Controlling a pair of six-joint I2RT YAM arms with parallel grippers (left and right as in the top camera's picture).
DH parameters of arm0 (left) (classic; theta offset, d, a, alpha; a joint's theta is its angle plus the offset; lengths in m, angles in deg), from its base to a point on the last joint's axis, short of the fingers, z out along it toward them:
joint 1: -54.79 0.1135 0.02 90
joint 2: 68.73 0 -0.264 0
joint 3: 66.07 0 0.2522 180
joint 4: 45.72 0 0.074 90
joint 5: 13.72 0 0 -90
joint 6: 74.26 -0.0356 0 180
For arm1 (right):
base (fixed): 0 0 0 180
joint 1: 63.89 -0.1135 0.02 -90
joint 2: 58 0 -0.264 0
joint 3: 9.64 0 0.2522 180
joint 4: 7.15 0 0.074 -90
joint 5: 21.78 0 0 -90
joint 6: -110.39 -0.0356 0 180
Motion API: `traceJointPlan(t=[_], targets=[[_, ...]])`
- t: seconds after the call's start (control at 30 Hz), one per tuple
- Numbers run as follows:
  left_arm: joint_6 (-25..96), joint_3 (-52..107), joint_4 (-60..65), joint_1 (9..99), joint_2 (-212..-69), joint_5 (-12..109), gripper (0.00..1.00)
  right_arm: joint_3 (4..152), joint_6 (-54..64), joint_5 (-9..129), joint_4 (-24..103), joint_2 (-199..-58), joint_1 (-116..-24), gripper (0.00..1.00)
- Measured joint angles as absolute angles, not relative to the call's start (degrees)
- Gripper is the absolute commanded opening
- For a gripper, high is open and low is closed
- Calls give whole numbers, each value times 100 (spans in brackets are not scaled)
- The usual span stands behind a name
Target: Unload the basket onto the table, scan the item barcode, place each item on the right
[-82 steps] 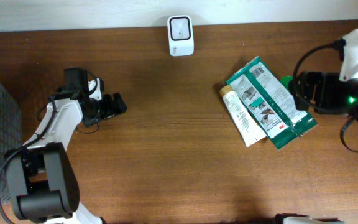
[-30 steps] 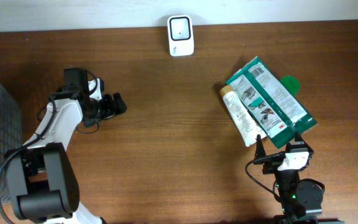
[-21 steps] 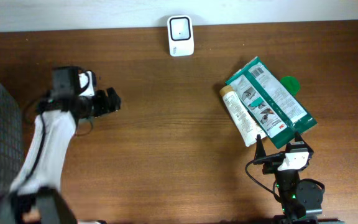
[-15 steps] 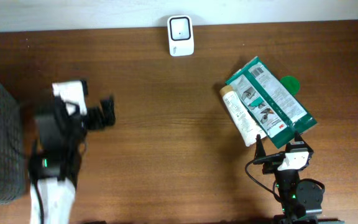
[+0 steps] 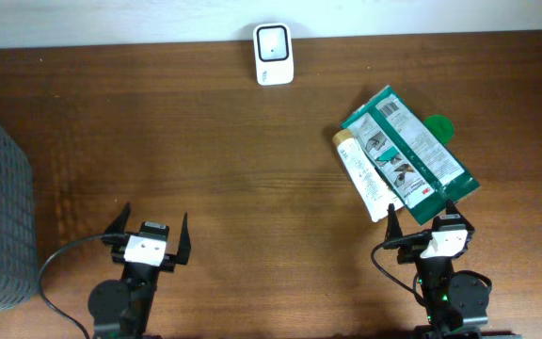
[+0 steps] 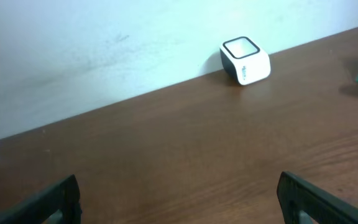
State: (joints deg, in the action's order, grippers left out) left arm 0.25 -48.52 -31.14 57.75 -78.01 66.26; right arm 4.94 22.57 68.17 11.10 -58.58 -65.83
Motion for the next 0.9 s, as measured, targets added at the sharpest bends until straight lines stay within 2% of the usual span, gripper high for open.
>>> traceJointPlan(t=[0.2, 0.9], targets=[[-104, -5147, -2812, 5747, -6977, 6868, 99, 494, 2257, 6817, 1110, -5858, -6583, 99], [-123, -5147, -2810, 5747, -6957, 6928, 99, 494, 2257, 6817, 1110, -5858, -6583, 98]])
